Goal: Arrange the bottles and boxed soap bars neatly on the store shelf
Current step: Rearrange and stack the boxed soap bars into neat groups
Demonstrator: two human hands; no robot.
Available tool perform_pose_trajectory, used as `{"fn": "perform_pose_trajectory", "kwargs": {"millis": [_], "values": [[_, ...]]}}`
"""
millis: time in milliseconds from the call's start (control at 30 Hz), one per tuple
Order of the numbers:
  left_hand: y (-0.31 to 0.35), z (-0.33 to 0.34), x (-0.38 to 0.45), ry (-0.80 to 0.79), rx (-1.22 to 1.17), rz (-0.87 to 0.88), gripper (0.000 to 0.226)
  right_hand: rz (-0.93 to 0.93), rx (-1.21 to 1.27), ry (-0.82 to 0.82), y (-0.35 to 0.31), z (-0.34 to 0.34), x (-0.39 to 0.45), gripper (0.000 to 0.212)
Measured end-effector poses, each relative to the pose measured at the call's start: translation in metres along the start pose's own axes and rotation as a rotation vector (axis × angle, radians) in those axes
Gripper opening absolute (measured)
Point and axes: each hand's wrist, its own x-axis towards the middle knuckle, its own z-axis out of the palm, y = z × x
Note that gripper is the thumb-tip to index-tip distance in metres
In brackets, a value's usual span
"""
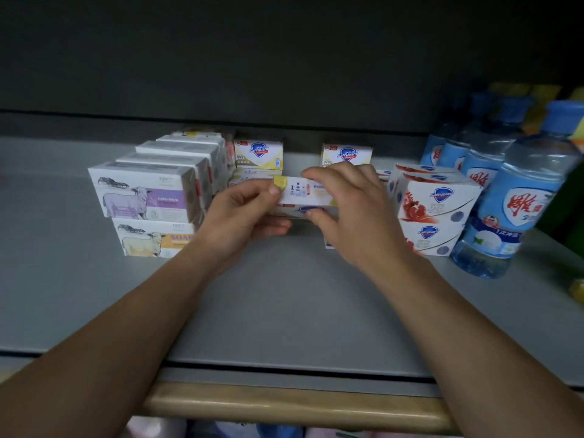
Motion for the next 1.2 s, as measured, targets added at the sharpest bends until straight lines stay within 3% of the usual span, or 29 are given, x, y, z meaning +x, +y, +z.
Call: {"fn": "perform_pose_trajectory", "kwargs": {"millis": [133,233,367,467,633,833,1200], "values": [[-0.006,-0.004,0.007,0.109,0.064,-0.005,0.018,0.046,-0.078,-0.042,0.005,-0.008,0.011,0.045],[-0.016,-0.012,0.012,0.17,0.453,0.03,0.021,0.085,-0.146,-0.083,0.018,-0.02,0.035,0.042],[-0.026,-0.015,0.009,0.086,0.896,-0.008,0.041,0.098,-0.382,-0.157,0.043,-0.029,0.077,0.038],[-0.029,-0.012,0.007,0.023,1.069,0.073,0.034,0.205,-0.536,-0.23,0.063,-0.022,0.108,0.03],[-0.039,-0.014,0.01,-0.162,1.379,0.065,0.047,0.336,-0.537,-0.364,0.081,0.004,0.141,0.033],[-0.044,-0.019,0.015,-0.161,1.351,0.061,0.058,0.334,-0.554,-0.507,0.089,0.025,0.147,0.033],[-0.037,-0.019,0.015,-0.122,1.26,-0.021,0.054,0.288,-0.61,-0.531,0.088,0.025,0.135,0.038]]}}
